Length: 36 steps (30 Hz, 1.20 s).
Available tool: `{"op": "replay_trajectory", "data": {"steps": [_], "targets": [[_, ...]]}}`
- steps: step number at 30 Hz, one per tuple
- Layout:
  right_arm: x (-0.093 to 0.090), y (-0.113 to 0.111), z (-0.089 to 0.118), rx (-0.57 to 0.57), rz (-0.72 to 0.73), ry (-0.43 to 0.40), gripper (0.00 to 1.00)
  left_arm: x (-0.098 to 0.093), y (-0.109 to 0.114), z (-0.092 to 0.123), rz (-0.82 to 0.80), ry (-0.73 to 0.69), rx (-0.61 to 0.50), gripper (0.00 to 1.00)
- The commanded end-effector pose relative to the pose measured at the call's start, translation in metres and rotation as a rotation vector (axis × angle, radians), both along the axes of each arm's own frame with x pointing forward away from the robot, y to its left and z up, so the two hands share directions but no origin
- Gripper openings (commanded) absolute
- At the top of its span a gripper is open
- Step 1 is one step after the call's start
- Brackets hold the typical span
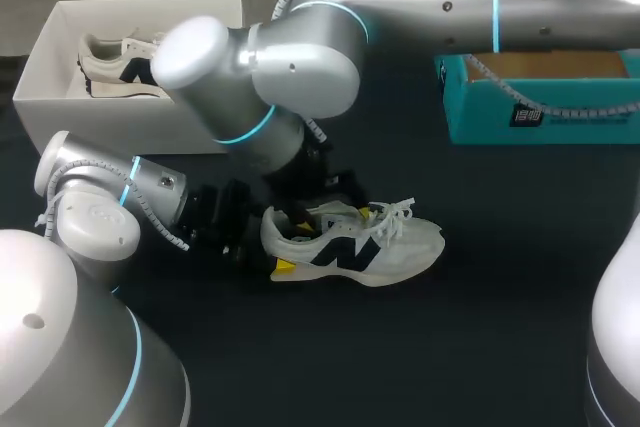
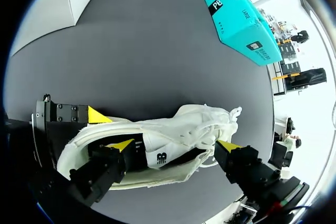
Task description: Take the shoe out of the shoebox, open the shoe tongue, remove and reinsert the insole, then place the shoe into the shoebox
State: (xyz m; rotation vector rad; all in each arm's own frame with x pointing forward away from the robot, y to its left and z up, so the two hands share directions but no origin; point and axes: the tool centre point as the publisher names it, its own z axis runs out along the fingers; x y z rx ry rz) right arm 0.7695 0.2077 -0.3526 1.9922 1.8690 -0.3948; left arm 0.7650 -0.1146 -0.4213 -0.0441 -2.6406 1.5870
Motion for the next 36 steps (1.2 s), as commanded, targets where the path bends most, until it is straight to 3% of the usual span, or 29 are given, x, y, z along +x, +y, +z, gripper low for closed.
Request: {"op": "replay_trajectory", "data": {"steps": [1,6,7,8,15,20,25,36], "targets": [[-0.002,-0.009,-0.004,0.006,-0.114,-0.054,1.00,0.001,-0.002,-0.003,0.002,0.000,0.002,0.00],[0.001,-0.021,0.000,-0.016,-0.141,-0.060,1.00,0.001,-0.002,-0.003,0.002,0.000,0.002,0.00],[0.002,-0.024,0.003,-0.019,-0.145,-0.067,0.82,0.001,-0.002,-0.003,0.002,0.000,0.002,0.00],[0.002,-0.026,0.005,-0.022,-0.149,-0.071,0.52,0.001,-0.002,-0.003,0.002,0.000,0.002,0.00],[0.007,-0.035,0.020,-0.010,-0.176,-0.078,0.18,0.001,-0.002,-0.003,0.002,0.000,0.002,0.00],[0.009,-0.036,0.026,0.006,-0.196,-0.067,0.17,0.001,-0.002,-0.003,0.002,0.000,0.002,0.00],[0.012,-0.036,0.027,0.040,-0.216,-0.040,0.00,0.001,-0.002,-0.003,0.002,0.000,0.002,0.00],[0.013,-0.052,0.032,0.099,-0.245,-0.017,0.00,0.001,-0.002,-0.003,0.002,0.000,0.002,0.00]]}}
